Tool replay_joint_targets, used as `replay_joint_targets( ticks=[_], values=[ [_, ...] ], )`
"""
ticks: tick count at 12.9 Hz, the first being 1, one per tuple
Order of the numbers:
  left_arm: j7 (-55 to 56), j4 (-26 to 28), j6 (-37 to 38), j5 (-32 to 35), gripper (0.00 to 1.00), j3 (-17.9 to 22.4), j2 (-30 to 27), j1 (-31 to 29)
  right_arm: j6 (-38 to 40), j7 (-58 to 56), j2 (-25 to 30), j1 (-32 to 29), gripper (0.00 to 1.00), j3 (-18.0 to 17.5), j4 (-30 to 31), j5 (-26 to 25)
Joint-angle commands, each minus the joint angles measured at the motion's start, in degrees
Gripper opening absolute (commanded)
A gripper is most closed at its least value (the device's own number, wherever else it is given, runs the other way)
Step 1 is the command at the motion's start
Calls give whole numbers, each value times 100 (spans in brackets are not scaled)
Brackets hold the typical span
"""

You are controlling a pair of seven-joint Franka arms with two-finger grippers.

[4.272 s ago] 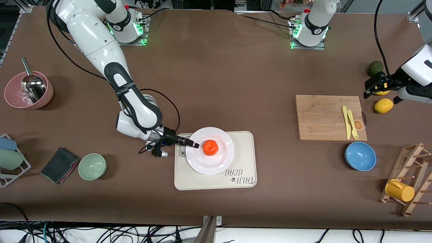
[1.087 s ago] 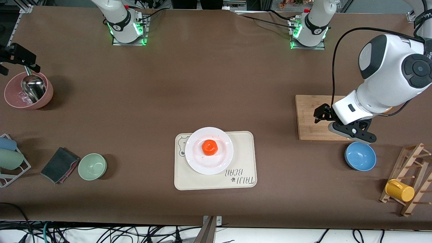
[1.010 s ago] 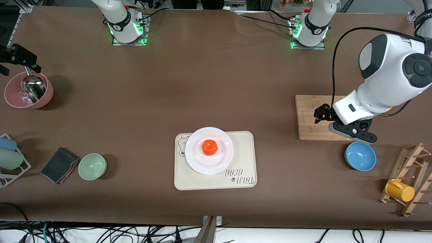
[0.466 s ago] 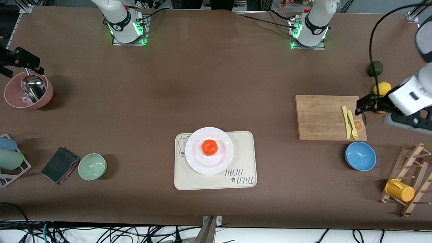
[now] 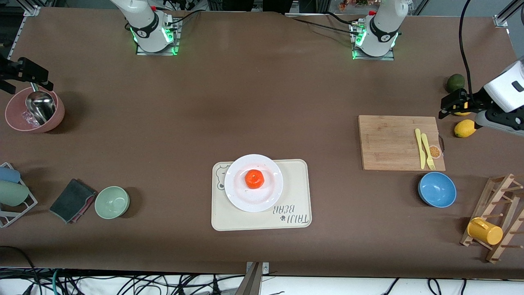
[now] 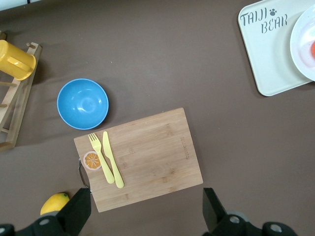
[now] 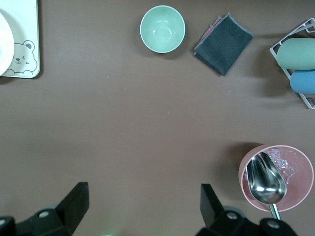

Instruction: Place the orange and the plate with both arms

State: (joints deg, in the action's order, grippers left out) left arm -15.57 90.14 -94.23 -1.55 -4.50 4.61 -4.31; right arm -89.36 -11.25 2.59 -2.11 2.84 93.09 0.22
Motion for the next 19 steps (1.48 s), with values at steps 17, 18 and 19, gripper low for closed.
replay_joint_targets(
  ticks=[17,18,19],
  values=[
    [-184,82,-377,58,100,-7,22,-70,174,79,-48,18,100,-11,-177,-57],
    [-184,82,-377,58,100,-7,22,-69,174,79,-48,26,100,-11,-177,-57],
    [-184,74,-377,58,100,-7,22,-69,182,70,-48,18,100,-11,-177,-57]
  ],
)
